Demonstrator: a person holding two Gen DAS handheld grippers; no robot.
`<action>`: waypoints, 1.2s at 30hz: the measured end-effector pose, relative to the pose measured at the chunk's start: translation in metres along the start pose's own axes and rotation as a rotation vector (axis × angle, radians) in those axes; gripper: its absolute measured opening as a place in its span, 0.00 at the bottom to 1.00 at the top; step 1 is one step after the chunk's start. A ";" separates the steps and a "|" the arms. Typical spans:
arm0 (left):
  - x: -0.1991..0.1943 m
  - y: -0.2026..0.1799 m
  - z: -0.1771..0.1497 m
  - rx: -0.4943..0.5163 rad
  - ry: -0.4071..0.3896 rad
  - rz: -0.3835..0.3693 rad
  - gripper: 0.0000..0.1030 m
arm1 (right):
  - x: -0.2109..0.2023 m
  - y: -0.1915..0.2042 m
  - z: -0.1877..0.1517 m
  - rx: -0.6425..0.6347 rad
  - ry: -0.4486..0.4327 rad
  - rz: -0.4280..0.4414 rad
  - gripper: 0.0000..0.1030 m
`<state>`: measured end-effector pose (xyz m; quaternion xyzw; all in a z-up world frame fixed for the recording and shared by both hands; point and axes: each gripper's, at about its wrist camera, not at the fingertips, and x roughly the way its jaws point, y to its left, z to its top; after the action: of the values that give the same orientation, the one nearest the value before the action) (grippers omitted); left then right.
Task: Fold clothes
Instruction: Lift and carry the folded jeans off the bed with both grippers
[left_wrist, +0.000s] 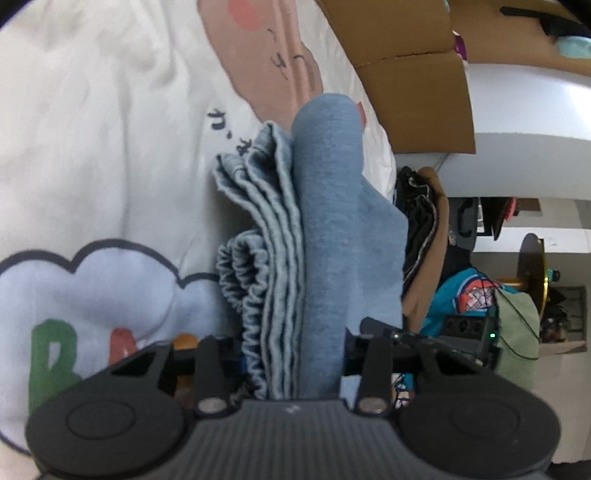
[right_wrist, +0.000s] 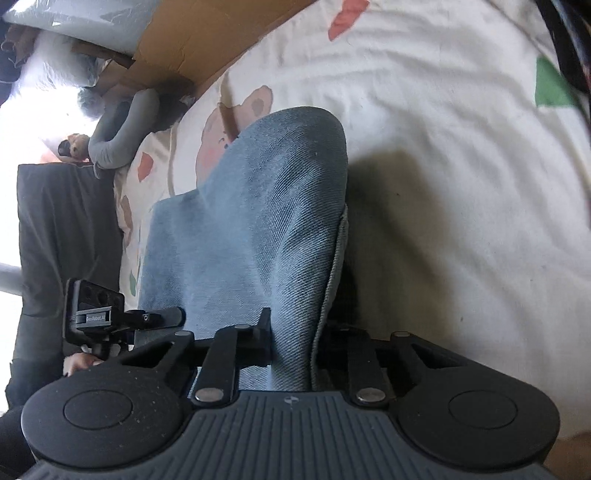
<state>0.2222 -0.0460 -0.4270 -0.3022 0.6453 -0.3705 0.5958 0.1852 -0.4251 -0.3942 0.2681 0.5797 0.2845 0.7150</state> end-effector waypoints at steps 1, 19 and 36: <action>-0.003 -0.005 0.000 0.001 0.001 0.010 0.40 | -0.002 0.005 0.001 -0.005 0.003 -0.005 0.18; -0.086 -0.161 0.008 0.135 -0.074 0.087 0.39 | -0.112 0.117 0.044 -0.078 -0.066 0.049 0.18; -0.148 -0.362 -0.001 0.268 -0.178 0.117 0.39 | -0.284 0.222 0.081 -0.149 -0.207 0.086 0.18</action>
<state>0.2186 -0.1191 -0.0432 -0.2135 0.5513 -0.3898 0.7061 0.1958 -0.4788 -0.0288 0.2667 0.4683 0.3278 0.7760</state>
